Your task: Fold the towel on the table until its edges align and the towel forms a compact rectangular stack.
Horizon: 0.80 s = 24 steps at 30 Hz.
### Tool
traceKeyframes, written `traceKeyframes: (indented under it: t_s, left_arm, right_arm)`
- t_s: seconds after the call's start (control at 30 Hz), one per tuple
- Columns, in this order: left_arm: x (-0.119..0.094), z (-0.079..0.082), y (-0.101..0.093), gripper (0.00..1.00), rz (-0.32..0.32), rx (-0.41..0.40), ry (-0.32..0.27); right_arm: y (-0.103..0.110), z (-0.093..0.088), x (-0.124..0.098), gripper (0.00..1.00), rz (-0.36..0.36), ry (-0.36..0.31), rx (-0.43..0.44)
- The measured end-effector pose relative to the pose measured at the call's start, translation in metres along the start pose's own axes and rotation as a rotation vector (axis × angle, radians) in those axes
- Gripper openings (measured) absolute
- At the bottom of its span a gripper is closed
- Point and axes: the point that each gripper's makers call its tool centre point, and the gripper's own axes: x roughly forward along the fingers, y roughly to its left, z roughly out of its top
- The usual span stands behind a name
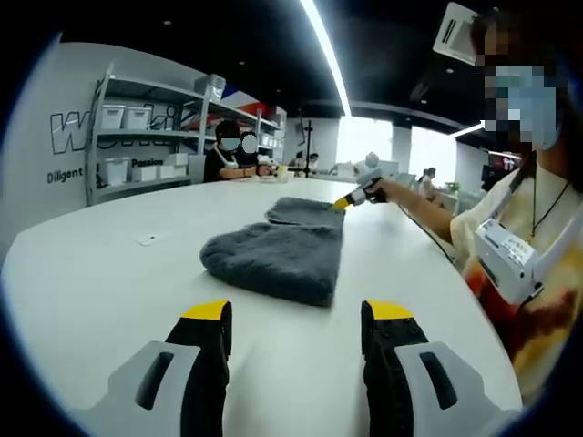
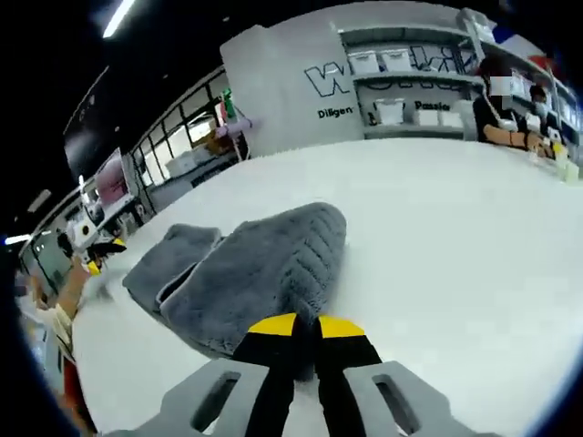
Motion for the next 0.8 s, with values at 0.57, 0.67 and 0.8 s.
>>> traceKeyframes:
  t_s: [0.57,0.67,0.8]
  left_arm:
    - [-0.002,0.0,-0.001,0.56,-0.002,0.006,0.001]
    - [-0.003,0.001,0.0,0.56,-0.003,0.006,-0.001]
    - [-0.002,-0.001,-0.002,0.55,-0.006,0.003,0.002]
  right_arm:
    - [0.062,0.105,-0.033,0.01,-0.263,-0.088,-0.752]
    - [0.09,0.118,-0.033,0.01,-0.285,-0.097,-0.872]
    - [0.124,0.125,-0.03,0.02,-0.273,-0.111,-0.954]
